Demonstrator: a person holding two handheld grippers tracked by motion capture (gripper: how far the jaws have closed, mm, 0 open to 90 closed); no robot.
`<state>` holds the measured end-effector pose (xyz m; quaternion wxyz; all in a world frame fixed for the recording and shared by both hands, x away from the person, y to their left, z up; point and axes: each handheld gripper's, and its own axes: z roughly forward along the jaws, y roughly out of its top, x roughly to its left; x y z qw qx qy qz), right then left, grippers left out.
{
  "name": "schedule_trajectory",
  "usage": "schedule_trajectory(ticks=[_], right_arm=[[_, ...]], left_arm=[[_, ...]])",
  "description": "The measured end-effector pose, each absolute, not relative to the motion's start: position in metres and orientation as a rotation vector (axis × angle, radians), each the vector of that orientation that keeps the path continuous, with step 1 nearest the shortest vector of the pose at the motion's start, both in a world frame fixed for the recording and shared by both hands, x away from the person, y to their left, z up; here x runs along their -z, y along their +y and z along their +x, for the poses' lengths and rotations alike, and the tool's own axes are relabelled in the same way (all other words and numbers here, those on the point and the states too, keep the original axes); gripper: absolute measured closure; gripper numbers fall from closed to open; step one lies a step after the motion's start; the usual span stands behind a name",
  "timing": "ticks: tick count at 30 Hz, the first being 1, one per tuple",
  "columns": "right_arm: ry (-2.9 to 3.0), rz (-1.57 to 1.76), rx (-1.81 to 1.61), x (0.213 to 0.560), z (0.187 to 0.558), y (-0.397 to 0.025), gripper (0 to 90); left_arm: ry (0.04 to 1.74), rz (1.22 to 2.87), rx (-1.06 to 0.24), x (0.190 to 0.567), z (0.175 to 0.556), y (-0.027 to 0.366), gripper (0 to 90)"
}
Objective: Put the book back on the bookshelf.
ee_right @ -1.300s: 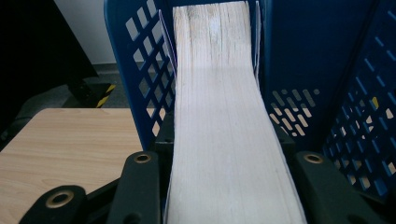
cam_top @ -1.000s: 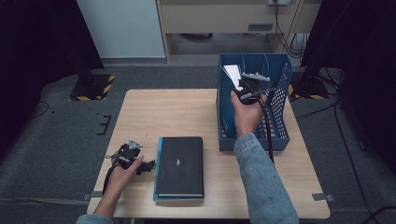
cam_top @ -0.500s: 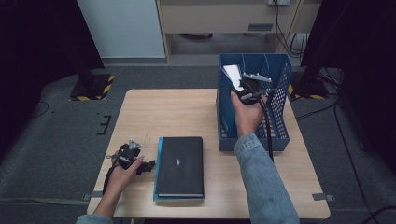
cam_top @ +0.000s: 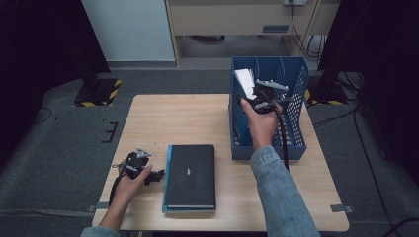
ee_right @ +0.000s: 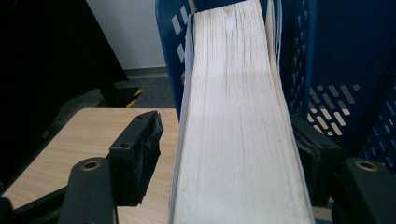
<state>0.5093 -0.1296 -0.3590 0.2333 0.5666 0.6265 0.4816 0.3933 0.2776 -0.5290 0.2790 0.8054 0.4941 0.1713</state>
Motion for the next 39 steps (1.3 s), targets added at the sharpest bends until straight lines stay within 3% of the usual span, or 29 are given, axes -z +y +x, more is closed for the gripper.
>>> schedule_trajectory(ticks=[33,39], right_arm=[[1.78,1.517,-1.4,0.362,0.5,-0.113,29.3],[1.814,1.504,-1.392,0.364,0.5,-0.115,22.6]], left_arm=[[1.325,2.16,-0.459,0.529,0.394,0.277,0.0],[1.325,2.16,-0.459,0.529,0.394,0.277,0.0]])
